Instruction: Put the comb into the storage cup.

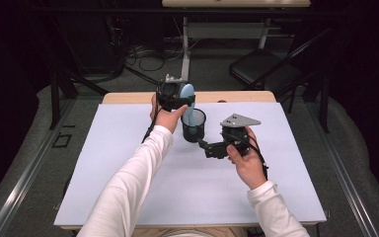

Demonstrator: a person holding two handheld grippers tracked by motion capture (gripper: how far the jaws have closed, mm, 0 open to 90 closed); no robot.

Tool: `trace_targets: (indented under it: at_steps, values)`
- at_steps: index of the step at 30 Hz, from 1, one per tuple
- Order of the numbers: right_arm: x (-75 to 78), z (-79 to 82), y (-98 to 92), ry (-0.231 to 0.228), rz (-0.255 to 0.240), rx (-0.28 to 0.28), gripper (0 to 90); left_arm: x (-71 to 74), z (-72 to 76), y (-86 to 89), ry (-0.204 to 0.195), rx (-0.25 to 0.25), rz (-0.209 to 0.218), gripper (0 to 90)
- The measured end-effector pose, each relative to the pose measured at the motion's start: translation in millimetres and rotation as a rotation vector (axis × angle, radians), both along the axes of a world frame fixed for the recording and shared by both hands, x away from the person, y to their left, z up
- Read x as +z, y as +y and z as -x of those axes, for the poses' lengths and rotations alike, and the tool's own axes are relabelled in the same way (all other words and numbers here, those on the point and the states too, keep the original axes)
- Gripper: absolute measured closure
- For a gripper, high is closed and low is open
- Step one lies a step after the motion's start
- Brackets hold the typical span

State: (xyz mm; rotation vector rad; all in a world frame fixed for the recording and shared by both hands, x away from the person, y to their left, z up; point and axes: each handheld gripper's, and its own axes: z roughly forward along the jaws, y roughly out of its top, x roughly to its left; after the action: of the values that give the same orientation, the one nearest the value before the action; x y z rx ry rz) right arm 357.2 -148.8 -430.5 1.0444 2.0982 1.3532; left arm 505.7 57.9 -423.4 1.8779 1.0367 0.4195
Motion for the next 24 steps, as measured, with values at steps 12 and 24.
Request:
trace_targets:
  at_steps: [12, 24]
  values:
    - [0.2, 0.2, 0.2, 0.001, 0.001, -0.001, 0.0, -2.8, 0.6, -3.3, 0.003, -0.002, 0.005, 47.3]
    - [0.2, 0.1, 0.6, 0.001, 0.000, 0.001, 0.0, -5.4, -0.1, -4.2, 0.024, 0.007, 0.043, 45.5]
